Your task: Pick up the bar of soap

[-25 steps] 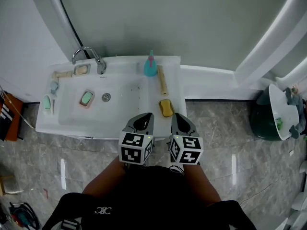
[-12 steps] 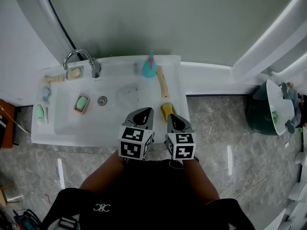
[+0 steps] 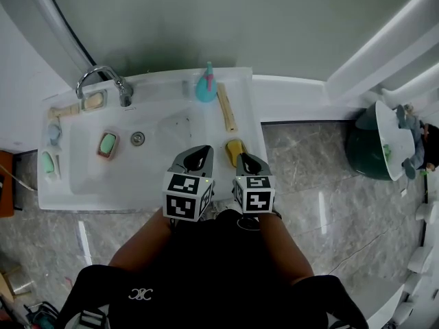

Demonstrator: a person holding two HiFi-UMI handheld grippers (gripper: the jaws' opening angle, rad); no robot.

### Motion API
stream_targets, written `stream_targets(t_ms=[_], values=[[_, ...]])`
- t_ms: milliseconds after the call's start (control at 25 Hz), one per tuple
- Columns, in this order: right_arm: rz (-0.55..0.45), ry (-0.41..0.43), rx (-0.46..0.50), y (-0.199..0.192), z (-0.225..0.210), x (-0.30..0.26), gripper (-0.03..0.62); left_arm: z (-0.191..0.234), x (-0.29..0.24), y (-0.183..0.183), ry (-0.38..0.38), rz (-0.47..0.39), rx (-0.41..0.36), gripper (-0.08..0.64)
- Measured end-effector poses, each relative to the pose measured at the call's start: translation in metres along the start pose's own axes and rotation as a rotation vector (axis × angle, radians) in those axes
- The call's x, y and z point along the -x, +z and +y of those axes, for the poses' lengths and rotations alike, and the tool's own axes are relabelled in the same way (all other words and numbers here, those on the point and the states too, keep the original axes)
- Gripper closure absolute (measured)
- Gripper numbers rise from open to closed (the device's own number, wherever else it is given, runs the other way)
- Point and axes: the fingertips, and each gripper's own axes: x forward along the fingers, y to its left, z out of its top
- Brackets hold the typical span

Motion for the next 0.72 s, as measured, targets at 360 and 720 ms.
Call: stream_targets(t_ms=[360, 720], values=[[0.102, 0.003, 0.044, -0.019, -0.008, -0.041, 0.497, 0.018, -0.001, 0.002, 0.06, 0.005, 0.033, 0.552], [0.238, -0.003, 0.079, -0.052, -0.018, -0.076, 0.442, 0.032, 0.001, -0.002, 0.107, 0.015, 0.047, 0.552]])
